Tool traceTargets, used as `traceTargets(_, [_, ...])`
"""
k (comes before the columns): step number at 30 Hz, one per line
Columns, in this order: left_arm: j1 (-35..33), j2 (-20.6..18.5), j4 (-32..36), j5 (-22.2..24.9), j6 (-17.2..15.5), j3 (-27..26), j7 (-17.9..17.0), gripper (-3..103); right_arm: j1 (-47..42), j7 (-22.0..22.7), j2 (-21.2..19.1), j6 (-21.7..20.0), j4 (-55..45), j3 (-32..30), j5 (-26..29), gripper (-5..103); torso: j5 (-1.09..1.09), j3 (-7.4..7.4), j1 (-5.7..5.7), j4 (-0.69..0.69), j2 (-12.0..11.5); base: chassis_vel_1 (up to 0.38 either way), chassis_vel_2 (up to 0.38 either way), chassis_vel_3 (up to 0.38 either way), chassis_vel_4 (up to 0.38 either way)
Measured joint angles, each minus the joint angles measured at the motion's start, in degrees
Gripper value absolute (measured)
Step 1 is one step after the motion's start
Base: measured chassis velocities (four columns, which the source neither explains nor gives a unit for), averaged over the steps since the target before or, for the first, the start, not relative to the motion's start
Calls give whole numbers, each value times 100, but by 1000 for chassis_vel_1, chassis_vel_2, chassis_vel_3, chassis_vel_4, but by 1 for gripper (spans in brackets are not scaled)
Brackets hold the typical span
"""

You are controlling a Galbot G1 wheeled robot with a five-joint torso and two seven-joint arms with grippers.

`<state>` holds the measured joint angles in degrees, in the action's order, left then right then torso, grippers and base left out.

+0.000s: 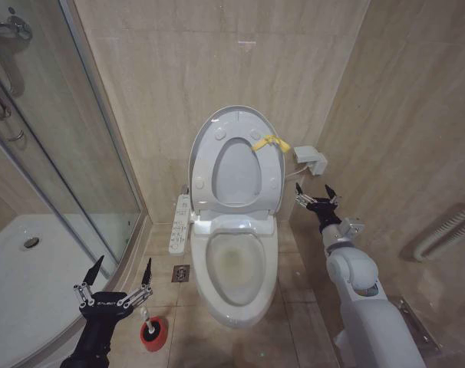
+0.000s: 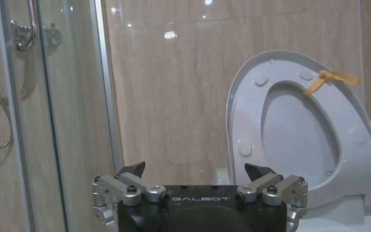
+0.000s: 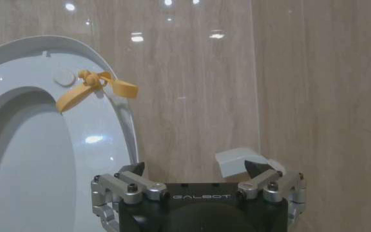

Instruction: Open the toilet lid, clean the toilet bowl with a toilet brush, close the toilet lid, and flush.

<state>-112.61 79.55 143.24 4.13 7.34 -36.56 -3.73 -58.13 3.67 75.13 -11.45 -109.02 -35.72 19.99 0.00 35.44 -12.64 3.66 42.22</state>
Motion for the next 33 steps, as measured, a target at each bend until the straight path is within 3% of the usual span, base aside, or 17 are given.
traceTargets(16, [0, -1, 0, 0, 0, 0, 0, 100, -143, 263, -401, 312, 89, -226, 22, 100, 0, 1, -2, 2, -1, -76, 75, 76, -75])
traceTargets(26, [0, 0, 0, 0, 0, 0, 0, 100, 774, 544, -563, 253, 864, 79, -30, 100, -1, 0, 1, -1, 1, 0, 0, 0, 0])
traceTargets(33, [-1, 0, 0, 0, 0, 0, 0, 100, 1527, 789, -394, 137, 1297, 263, -328, 100, -1, 0, 0, 0, 0, 0, 0, 0, 0])
